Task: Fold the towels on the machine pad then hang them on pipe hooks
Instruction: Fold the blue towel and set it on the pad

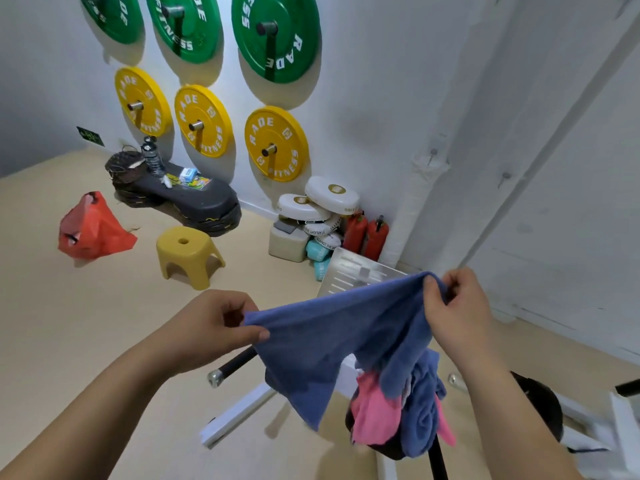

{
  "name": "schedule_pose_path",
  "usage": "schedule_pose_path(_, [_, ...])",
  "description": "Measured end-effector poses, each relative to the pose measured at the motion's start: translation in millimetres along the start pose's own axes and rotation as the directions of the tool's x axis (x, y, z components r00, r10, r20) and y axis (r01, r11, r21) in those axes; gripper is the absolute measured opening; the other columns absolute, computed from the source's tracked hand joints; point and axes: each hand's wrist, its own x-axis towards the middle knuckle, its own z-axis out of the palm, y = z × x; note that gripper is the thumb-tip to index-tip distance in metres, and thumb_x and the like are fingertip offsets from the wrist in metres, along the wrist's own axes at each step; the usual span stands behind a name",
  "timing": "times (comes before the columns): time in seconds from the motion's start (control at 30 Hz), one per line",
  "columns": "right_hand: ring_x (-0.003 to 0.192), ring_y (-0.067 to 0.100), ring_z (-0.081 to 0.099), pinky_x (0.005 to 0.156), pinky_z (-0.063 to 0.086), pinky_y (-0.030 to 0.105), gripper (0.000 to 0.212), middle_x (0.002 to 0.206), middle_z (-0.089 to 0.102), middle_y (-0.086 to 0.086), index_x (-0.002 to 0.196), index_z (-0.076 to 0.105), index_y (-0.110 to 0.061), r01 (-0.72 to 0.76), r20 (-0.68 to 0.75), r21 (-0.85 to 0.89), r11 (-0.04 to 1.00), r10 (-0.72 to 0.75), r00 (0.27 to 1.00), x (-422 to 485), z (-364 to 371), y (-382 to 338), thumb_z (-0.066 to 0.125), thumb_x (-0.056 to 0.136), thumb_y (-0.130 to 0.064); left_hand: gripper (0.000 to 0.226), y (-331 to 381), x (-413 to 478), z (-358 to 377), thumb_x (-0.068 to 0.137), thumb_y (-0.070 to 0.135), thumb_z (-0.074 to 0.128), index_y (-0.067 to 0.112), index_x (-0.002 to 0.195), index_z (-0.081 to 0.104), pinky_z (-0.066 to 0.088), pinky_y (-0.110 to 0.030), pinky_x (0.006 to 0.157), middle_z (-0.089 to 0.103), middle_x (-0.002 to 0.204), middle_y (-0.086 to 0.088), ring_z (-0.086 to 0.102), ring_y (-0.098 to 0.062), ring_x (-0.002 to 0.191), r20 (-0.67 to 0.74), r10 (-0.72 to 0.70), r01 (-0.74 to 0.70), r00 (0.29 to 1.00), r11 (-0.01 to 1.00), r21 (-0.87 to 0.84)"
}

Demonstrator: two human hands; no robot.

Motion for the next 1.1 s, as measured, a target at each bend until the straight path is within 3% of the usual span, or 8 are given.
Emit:
schedule_pose_path(0.13, [0.056, 0.016, 0.047, 0.054, 0.040, 0.027, 0.025, 0.063, 0.050, 0.003, 0.084, 0.050, -0.008, -0.026, 0.036, 0.122, 0.992, 0.021, 0.999, -25, 11, -19, 0.069, 0.096, -0.020, 0.010, -9, -15, -13, 0.095, 0.024, 0.070, 0.025, 0.087, 0.075, 0.054, -0.023, 0.075, 0.075, 0.086, 0.008, 0.067, -0.004, 0.078, -0.073, 0.063, -0.073, 0.995, 0.987, -0.142])
schedule_pose_path(0.2, [0.063, 0.011, 0.062, 0.060, 0.050, 0.023, 0.011, 0.067, 0.066, 0.001, 0.090, 0.061, -0.014, -0.066, 0.154, 0.198, 0.978, 0.036, 0.987, -44, 20, -32, 0.070, 0.096, -0.017, 0.015, 0, -22, -14, 0.100, 0.023, 0.062, 0.028, 0.093, 0.074, 0.053, -0.015, 0.075, 0.075, 0.091, 0.014, 0.068, -0.002, 0.089, -0.086, 0.134, -0.147, 0.987, 0.977, -0.156])
schedule_pose_path(0.3, [0.091, 0.010, 0.075, 0.081, 0.060, 0.029, 0.013, 0.090, 0.080, -0.004, 0.098, 0.076, -0.023, -0.124, 0.288, 0.324, 0.938, 0.027, 0.957, -76, 34, -48, 0.068, 0.098, -0.014, 0.019, 15, -31, -4, 0.102, 0.020, 0.057, 0.030, 0.095, 0.072, 0.050, -0.011, 0.074, 0.072, 0.092, 0.015, 0.066, -0.005, 0.093, -0.089, 0.303, -0.312, 0.949, 0.943, -0.120])
schedule_pose_path(0.43, [0.088, 0.013, 0.076, 0.077, 0.059, 0.025, 0.016, 0.089, 0.079, 0.001, 0.092, 0.078, -0.022, -0.120, 0.323, 0.385, 0.915, -0.012, 0.946, -110, 44, -67, 0.069, 0.097, -0.010, 0.017, 19, -38, 20, 0.096, 0.013, 0.066, 0.027, 0.094, 0.075, 0.049, -0.015, 0.073, 0.070, 0.090, 0.014, 0.065, -0.010, 0.090, -0.134, 0.450, -0.464, 0.883, 0.880, -0.104])
schedule_pose_path(0.57, [0.086, 0.017, 0.073, 0.081, 0.060, 0.033, 0.018, 0.088, 0.077, 0.006, 0.088, 0.077, -0.022, -0.106, 0.415, 0.412, 0.905, -0.083, 0.906, -130, 46, -73, 0.071, 0.095, -0.007, 0.022, 14, -44, 36, 0.090, 0.007, 0.073, 0.029, 0.093, 0.073, 0.050, -0.014, 0.071, 0.068, 0.093, 0.014, 0.066, -0.010, 0.087, -0.231, 0.424, -0.464, 0.876, 0.872, -0.156])
schedule_pose_path(0.67, [0.083, 0.016, 0.071, 0.078, 0.059, 0.032, 0.014, 0.085, 0.076, 0.006, 0.087, 0.077, -0.019, -0.110, 0.485, 0.449, 0.887, -0.138, 0.864, -136, 41, -76, 0.074, 0.092, -0.007, 0.028, 13, -52, 36, 0.092, 0.013, 0.072, 0.034, 0.109, 0.068, 0.059, -0.030, 0.071, 0.069, 0.107, 0.014, 0.069, -0.018, 0.084, -0.122, 0.372, -0.391, 0.920, 0.875, -0.286])
schedule_pose_path(0.77, [0.084, 0.015, 0.072, 0.078, 0.057, 0.028, 0.018, 0.084, 0.077, 0.005, 0.083, 0.079, -0.020, -0.114, 0.545, 0.441, 0.890, -0.165, 0.822, -134, 32, -74, 0.076, 0.089, -0.002, 0.033, 15, -57, 34, 0.095, 0.017, 0.068, 0.037, 0.122, 0.068, 0.056, -0.020, 0.080, 0.072, 0.109, 0.017, 0.069, -0.009, 0.097, 0.013, 0.385, -0.369, 0.923, 0.893, -0.258])
schedule_pose_path(1.1, [0.073, 0.007, 0.057, 0.073, 0.048, 0.030, 0.025, 0.073, 0.062, 0.001, 0.079, 0.069, -0.015, 0.118, 0.787, 0.057, 0.991, -0.117, 0.606, -128, 6, -25, 0.072, 0.094, -0.035, 0.024, 29, -70, 41, 0.095, 0.013, 0.066, 0.032, 0.106, 0.075, 0.047, -0.005, 0.081, 0.066, 0.101, 0.018, 0.060, 0.002, 0.101, -0.228, 0.385, -0.406, 0.894, 0.912, -0.053])
